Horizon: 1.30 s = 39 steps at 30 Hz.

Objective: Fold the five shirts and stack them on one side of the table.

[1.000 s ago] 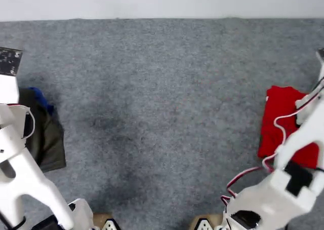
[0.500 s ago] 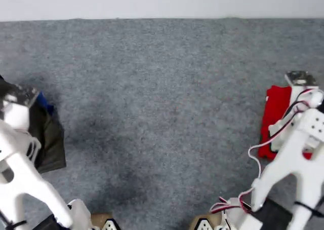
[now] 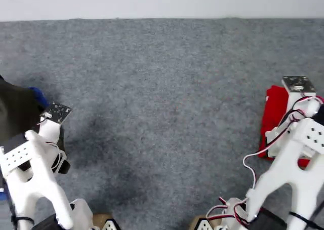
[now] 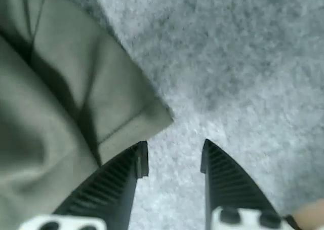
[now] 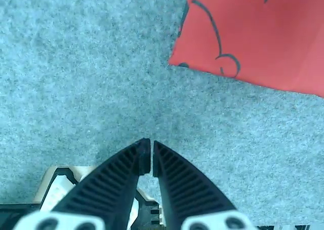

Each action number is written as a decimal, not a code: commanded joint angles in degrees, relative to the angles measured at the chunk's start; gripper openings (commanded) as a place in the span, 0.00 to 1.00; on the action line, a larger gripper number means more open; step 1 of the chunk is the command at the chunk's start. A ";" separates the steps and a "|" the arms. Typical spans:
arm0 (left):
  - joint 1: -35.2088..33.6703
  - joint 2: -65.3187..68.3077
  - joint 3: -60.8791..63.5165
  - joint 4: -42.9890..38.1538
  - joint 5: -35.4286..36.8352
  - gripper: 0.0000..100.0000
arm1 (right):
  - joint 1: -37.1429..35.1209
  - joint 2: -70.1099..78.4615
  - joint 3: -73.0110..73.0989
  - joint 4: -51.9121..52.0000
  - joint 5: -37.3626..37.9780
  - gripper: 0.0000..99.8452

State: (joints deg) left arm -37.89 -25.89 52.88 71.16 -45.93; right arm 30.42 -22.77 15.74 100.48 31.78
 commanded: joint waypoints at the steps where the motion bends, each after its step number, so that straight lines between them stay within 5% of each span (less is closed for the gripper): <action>1: 0.44 -1.05 0.40 -3.78 0.53 0.18 | -0.31 -2.24 -0.26 2.33 -0.44 0.01; 11: 0.26 15.38 -7.16 -5.71 0.88 0.17 | -0.22 -2.24 -0.26 2.33 -0.44 0.01; 25: 1.14 30.15 -16.92 -10.55 4.57 0.02 | -0.31 -2.24 -0.26 2.33 -0.44 0.01; 32: 7.03 22.77 -21.58 -2.20 5.10 0.01 | -0.31 -2.33 -0.26 2.33 -0.44 0.01; 39: 18.73 7.47 -33.63 9.49 13.10 0.01 | -0.40 -2.33 -0.26 2.33 -0.44 0.01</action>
State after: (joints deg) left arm -24.79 -11.30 25.98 75.65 -35.65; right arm 30.42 -22.77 15.74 100.48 31.78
